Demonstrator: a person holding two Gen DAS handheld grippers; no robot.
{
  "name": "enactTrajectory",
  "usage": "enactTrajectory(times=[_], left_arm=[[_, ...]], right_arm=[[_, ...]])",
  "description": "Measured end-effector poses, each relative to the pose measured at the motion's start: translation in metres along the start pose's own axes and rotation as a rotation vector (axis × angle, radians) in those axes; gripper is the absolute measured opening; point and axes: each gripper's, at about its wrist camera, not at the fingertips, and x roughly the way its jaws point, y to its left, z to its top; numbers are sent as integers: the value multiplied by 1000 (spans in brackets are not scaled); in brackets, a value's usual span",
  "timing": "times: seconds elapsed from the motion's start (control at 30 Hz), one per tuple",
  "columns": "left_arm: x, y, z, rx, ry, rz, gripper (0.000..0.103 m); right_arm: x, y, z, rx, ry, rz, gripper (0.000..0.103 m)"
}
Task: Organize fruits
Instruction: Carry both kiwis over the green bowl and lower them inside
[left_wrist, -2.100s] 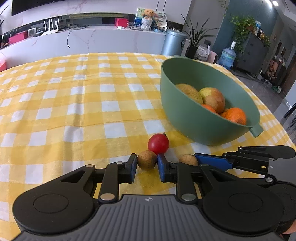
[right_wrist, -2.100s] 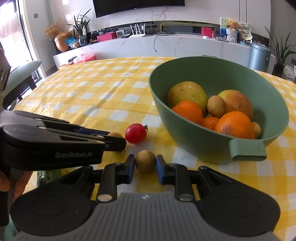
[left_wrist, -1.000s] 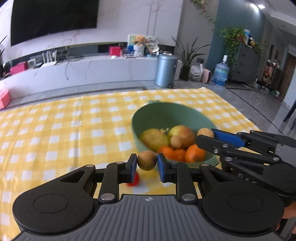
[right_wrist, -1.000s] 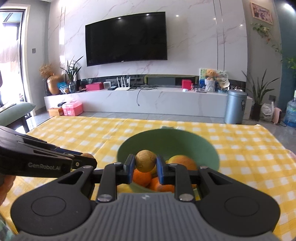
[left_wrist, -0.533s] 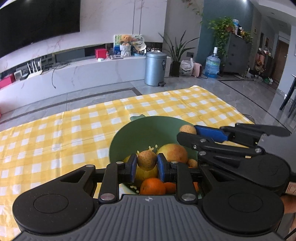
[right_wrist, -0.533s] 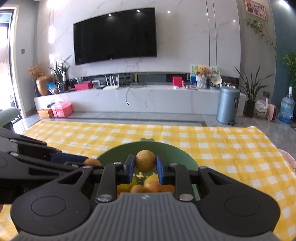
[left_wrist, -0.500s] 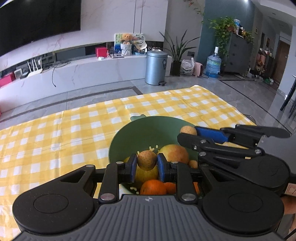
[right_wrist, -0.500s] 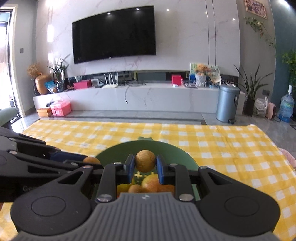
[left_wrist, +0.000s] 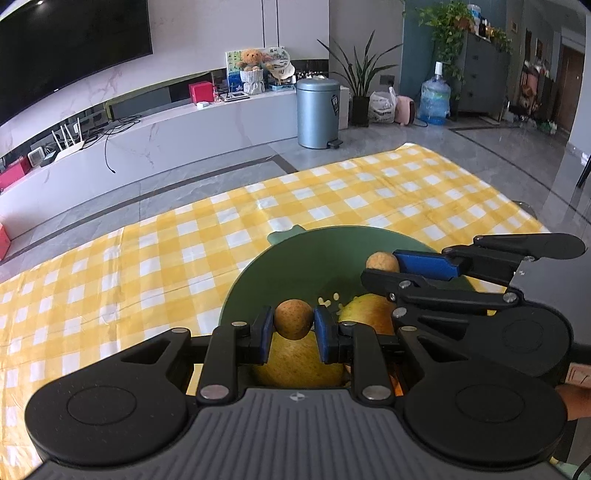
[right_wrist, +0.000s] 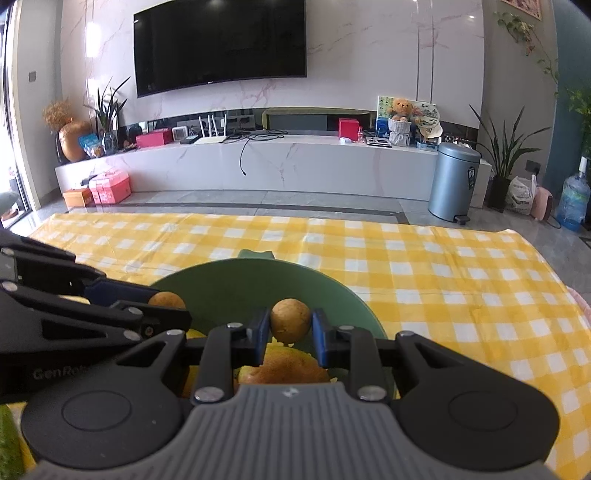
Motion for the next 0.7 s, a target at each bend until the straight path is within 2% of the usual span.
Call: enactTrajectory(times=[0.17,0.4,0.7], left_arm=[[8,0,2,16,23,12,26],[16,0,0,14,45,25,26],[21,-2,4,35,52,37,26]], right_arm=[[11,2,-4,-32,48,1,21],[11,-2,-6,-9,51,14,22],[-8,-12,-2,22,-23,-8,26]])
